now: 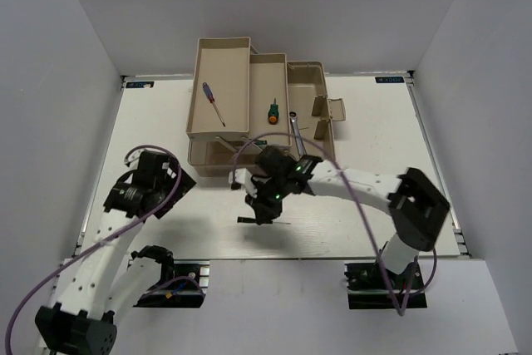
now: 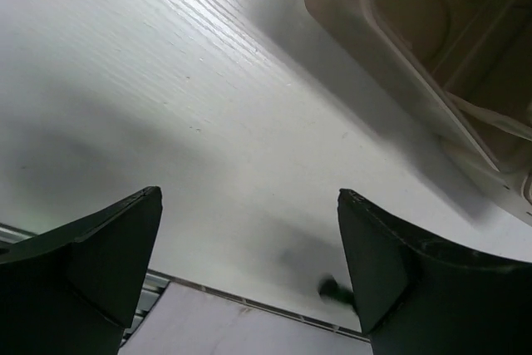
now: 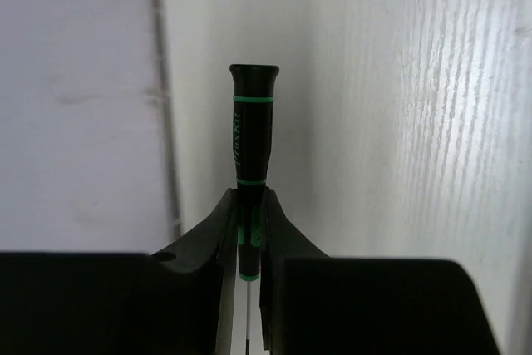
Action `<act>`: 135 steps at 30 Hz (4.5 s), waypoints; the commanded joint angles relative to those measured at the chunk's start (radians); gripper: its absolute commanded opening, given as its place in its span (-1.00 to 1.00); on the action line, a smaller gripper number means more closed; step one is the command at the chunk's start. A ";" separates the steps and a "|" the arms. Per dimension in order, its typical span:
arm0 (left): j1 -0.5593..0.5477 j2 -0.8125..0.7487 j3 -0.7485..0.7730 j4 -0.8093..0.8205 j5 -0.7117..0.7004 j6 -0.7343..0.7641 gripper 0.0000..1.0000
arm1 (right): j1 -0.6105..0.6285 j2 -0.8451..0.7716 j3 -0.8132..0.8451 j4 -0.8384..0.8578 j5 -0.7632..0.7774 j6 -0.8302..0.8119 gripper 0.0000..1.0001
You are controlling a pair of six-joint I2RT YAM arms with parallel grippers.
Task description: Sort the tools into containers
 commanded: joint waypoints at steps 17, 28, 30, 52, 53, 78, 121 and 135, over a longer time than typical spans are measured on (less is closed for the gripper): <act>0.053 0.123 -0.029 0.270 0.122 0.019 0.47 | -0.290 0.263 1.166 -0.179 0.149 0.241 -1.00; 0.053 -0.091 -0.050 0.135 0.112 0.089 0.82 | -0.300 0.395 1.102 -0.032 0.177 0.187 -0.45; 0.053 -0.128 -0.075 0.112 0.112 0.078 0.84 | -0.308 0.387 1.084 -0.029 0.138 0.190 0.03; 0.053 -0.135 -0.127 0.106 0.102 0.046 0.02 | -0.143 -0.172 0.091 0.212 -0.211 -0.537 -0.13; 0.053 -0.135 -0.127 0.106 0.102 0.046 0.15 | -0.132 -0.155 0.100 0.232 -0.134 -0.534 0.05; 0.053 -0.197 -0.148 0.028 0.041 -0.038 0.63 | -0.013 0.241 0.278 0.519 0.233 -0.612 0.21; 0.119 0.786 -0.324 1.457 0.671 -0.424 0.11 | -0.099 -0.211 0.261 0.238 0.048 -0.322 -1.00; 0.137 0.843 -0.074 1.292 0.691 -0.342 0.11 | -0.141 -0.311 0.373 0.180 0.048 -0.258 0.41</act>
